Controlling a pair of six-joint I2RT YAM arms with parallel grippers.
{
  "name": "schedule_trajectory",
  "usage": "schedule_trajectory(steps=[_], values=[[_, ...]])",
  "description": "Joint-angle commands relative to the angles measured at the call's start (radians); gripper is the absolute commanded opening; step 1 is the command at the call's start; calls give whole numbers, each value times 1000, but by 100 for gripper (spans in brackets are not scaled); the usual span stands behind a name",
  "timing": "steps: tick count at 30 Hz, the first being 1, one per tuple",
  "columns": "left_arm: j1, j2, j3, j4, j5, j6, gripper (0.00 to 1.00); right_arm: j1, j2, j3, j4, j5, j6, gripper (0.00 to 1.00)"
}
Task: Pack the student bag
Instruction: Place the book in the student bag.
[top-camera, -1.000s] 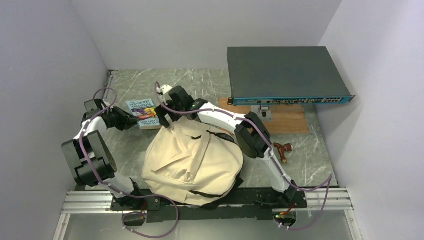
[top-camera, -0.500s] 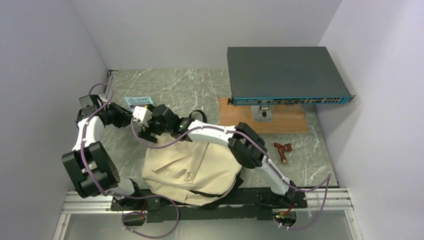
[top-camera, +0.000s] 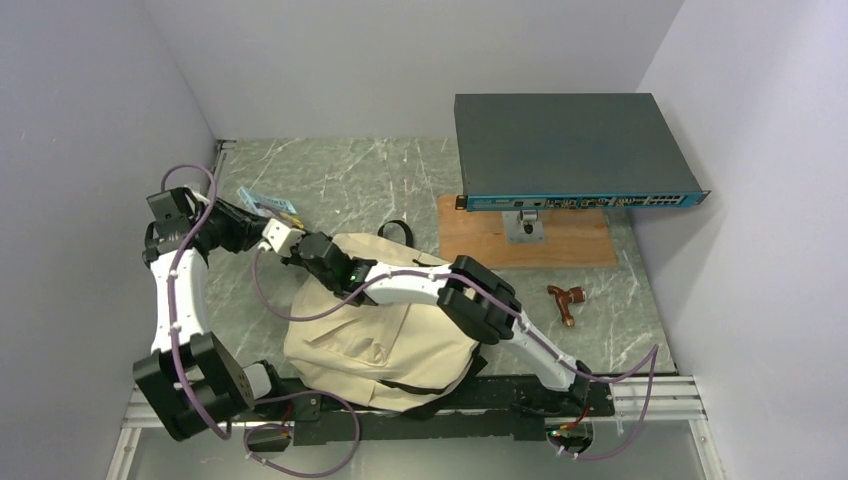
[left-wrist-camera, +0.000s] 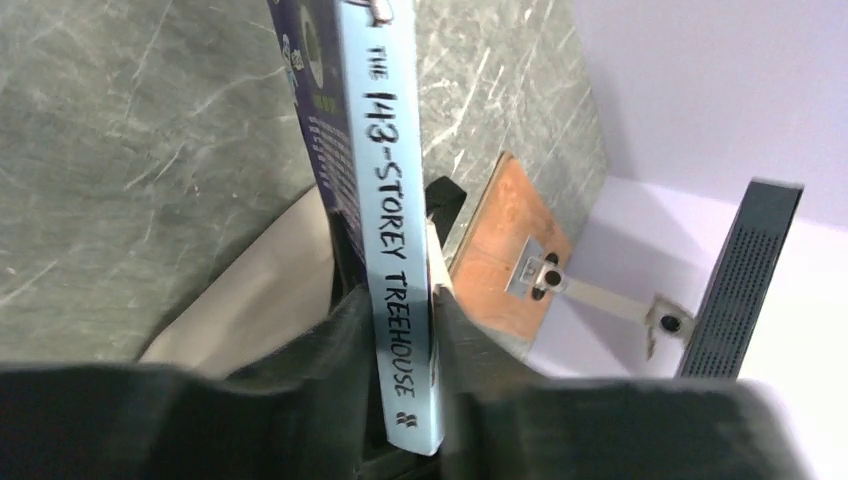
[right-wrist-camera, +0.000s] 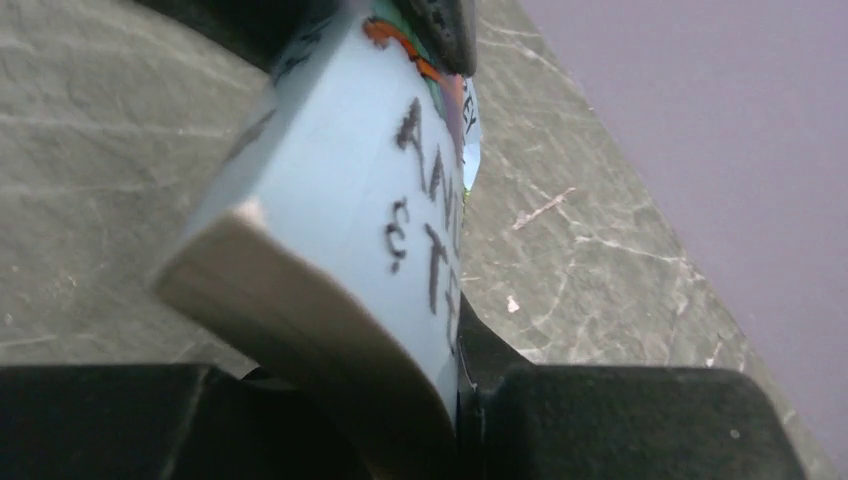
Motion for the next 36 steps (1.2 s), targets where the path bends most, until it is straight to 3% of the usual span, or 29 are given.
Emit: schedule_trajectory(steps=[1,3,5,10,14,16,23,25,30,33,36], values=[[-5,-124,137,49,31,25,44,-15,-184,4,30,119,80,2],[-12,-163,234,11,3,108,60,-21,-240,40,-91,104,160,0],[-27,-230,293,3,-53,178,70,-30,-299,68,-215,87,251,0],[-45,-382,312,76,-122,199,78,-129,-472,100,-599,-104,570,0],[-136,-424,268,95,-107,222,76,-231,-717,-123,-665,-396,713,0],[-225,-412,250,58,-86,252,74,-256,-848,-238,-707,-465,712,0],[-599,-549,-43,153,-88,267,73,-269,-1363,-468,-936,-375,636,0],[-778,-604,-132,199,-143,261,74,-269,-1489,-487,-971,-375,638,0],[-1327,-590,-264,309,-525,281,80,-269,-1728,-519,-1010,-239,666,0],[-1644,-415,-210,326,-857,333,83,-268,-1806,-522,-1038,-125,676,0],[-1802,-157,-80,292,-1055,332,84,-269,-1853,-523,-1054,-67,680,0]])
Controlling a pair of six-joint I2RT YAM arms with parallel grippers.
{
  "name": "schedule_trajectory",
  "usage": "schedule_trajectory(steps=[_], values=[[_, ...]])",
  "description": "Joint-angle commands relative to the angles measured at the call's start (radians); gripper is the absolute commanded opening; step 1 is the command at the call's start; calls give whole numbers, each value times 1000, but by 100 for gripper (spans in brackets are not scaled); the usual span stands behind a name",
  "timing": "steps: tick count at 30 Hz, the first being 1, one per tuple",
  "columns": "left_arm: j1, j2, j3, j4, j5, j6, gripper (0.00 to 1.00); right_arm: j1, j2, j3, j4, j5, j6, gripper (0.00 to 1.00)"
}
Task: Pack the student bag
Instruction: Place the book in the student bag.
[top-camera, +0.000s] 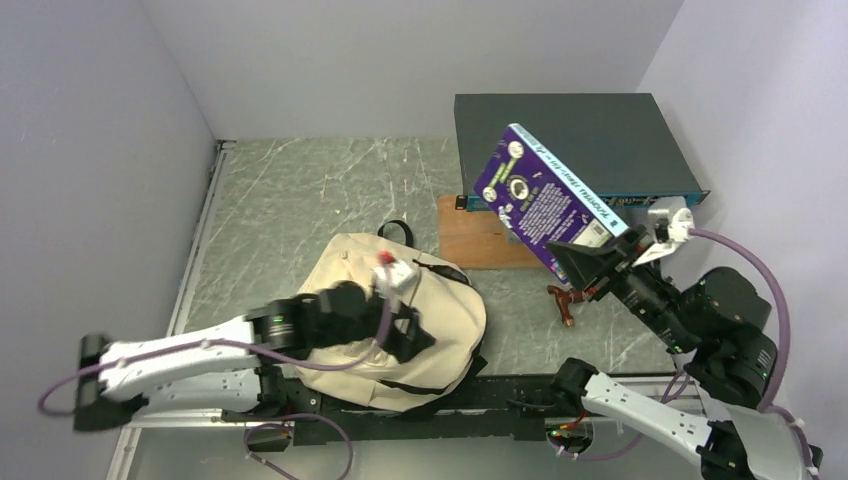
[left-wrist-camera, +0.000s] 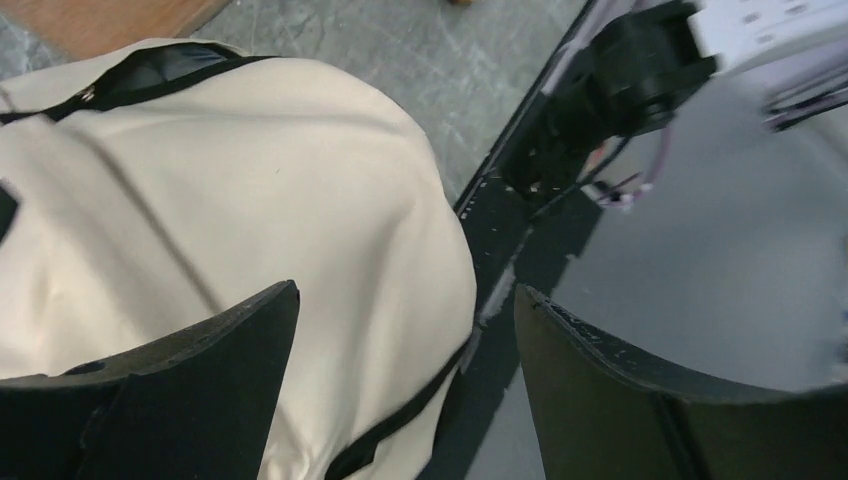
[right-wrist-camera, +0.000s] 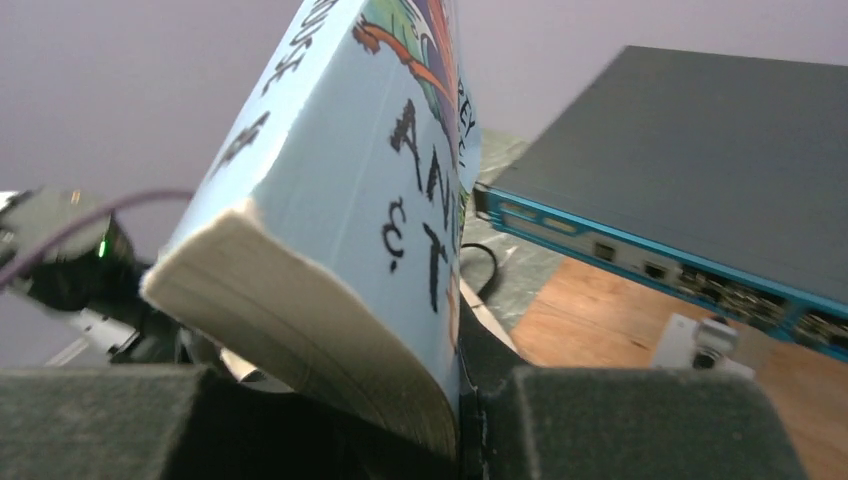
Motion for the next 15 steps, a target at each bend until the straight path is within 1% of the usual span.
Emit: schedule_trajectory(steps=[1,4,6,9,12,14,15], values=[[-196,353,194,21,-457,27,84,-1,-26,-10,-5,154,20,0],[-224,616,381,-134,-540,-36,86,-1,-60,-10,-31,174,16,0],[-232,730,465,-207,-559,-55,86,0,-81,-14,-46,189,12,0],[-249,841,527,-249,-573,-52,87,0,-93,7,-89,204,14,0],[-251,930,568,-264,-535,-23,89,0,-105,27,-125,211,16,0],[-251,1002,629,-328,-536,-1,90,0,-124,26,-132,220,17,0],[-251,1030,659,-366,-549,6,88,0,-134,23,-134,226,17,0]])
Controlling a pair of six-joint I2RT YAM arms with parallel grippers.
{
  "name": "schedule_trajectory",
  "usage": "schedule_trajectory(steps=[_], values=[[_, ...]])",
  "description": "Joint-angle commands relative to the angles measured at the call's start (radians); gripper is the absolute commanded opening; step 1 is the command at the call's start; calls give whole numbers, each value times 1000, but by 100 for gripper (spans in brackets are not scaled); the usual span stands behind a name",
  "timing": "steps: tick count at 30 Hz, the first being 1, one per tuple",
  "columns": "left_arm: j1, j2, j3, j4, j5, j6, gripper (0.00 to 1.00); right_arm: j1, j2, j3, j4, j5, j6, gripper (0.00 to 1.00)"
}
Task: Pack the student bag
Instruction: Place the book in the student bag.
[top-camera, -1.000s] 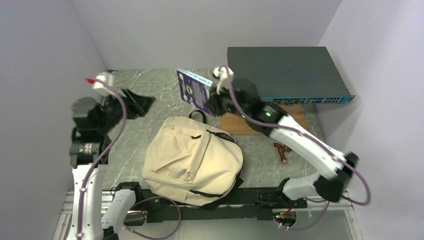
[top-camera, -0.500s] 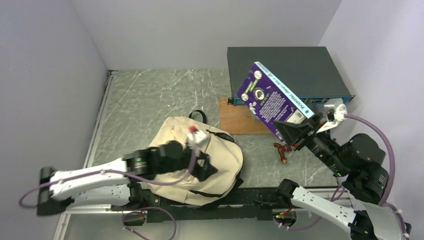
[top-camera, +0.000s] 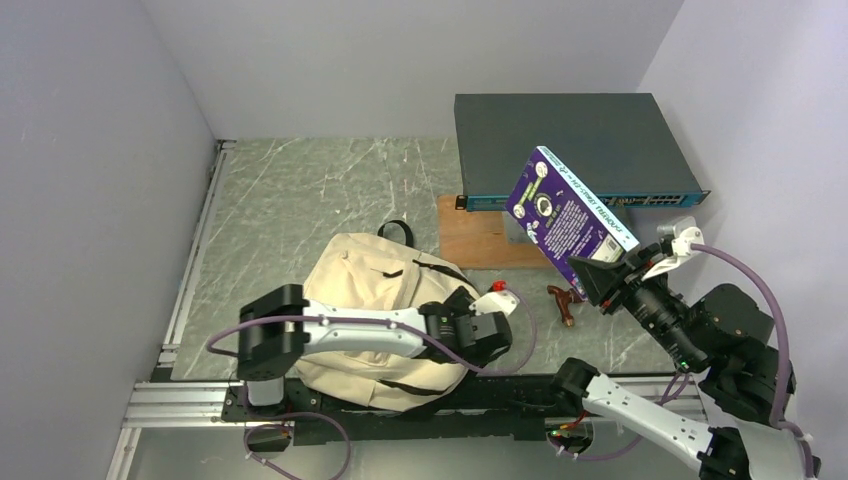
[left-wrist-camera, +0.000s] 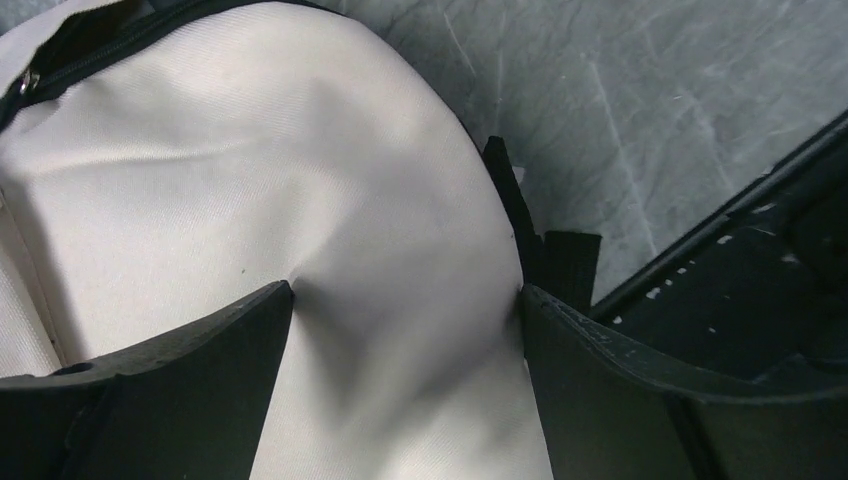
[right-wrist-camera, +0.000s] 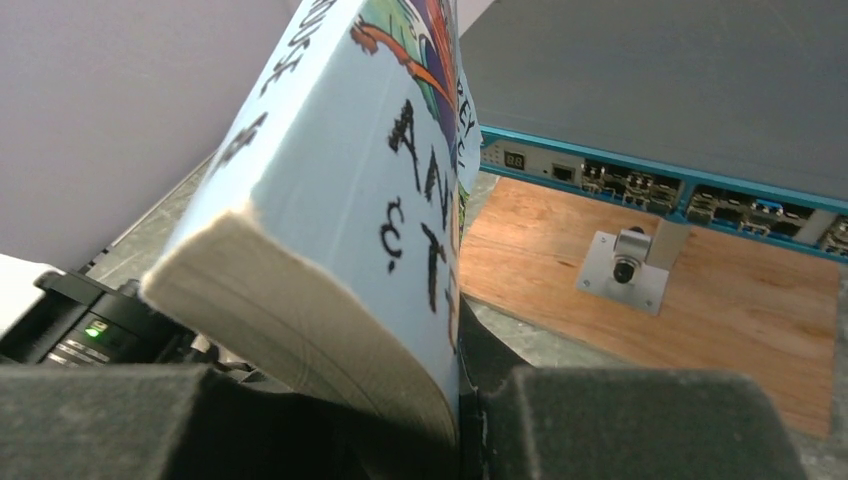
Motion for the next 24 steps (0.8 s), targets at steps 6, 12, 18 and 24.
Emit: schedule_trajectory(steps=[6,12,18,24], values=[[27,59,115,-252,-171,-50,57,2,-52,56,-26,76,15,0],[78,-170,-79,-97,-107,-50,27,2,-56,59,-112,96,41,0],[146,-369,-195,-6,-12,-46,5,2,-50,52,-203,100,93,0],[213,-586,-330,157,136,-8,0,2,-46,-66,-220,-56,152,0]])
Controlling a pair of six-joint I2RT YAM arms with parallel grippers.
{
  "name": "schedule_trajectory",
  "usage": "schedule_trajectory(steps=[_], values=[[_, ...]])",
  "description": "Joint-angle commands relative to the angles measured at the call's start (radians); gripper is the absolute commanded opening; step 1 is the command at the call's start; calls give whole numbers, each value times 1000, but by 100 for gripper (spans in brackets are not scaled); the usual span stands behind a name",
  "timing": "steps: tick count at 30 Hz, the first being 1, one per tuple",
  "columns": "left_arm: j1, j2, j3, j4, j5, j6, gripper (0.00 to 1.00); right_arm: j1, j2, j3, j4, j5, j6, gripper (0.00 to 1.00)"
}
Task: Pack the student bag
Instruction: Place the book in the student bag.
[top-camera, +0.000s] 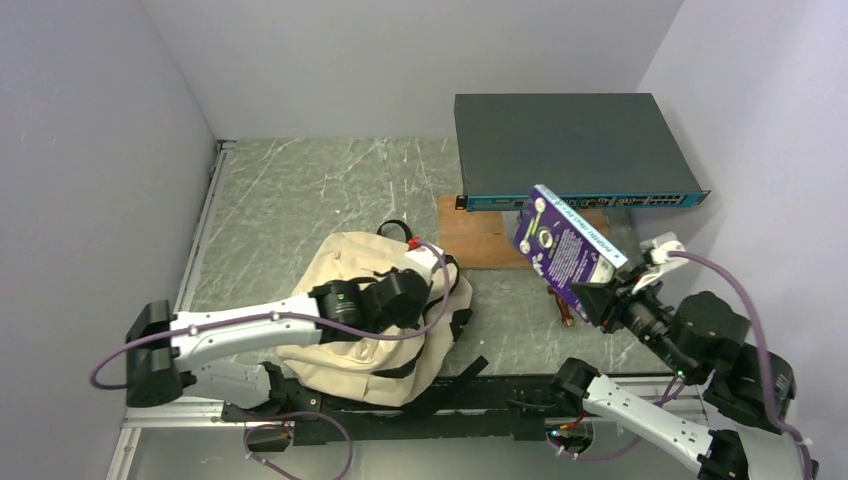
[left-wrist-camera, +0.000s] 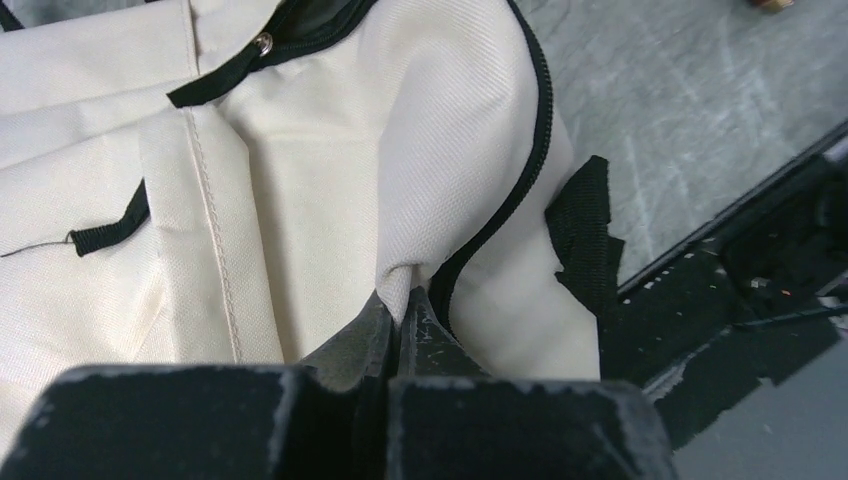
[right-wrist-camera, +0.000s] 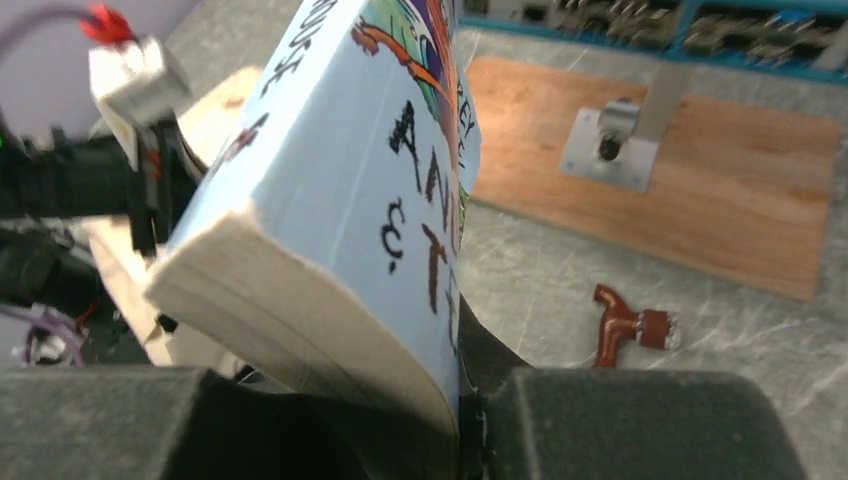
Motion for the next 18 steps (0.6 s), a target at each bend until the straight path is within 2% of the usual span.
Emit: schedule_trajectory(steps=[1,3,9,12,18], values=[[51,-161,-79,140,104,50,0,2,4,-101,42,-166,59,0],[74,-215,-126,194,157,51,0,2,14,-155,67,-279,67,0],[173,-367,-244,377,448,67,3,2,48,-277,166,-656,138,0],[226,-430,-301,469,574,78,4,2,37,-313,201,-739,216,0],[290,-545,-366,563,680,83,8,2,-3,-453,312,-856,424,0]])
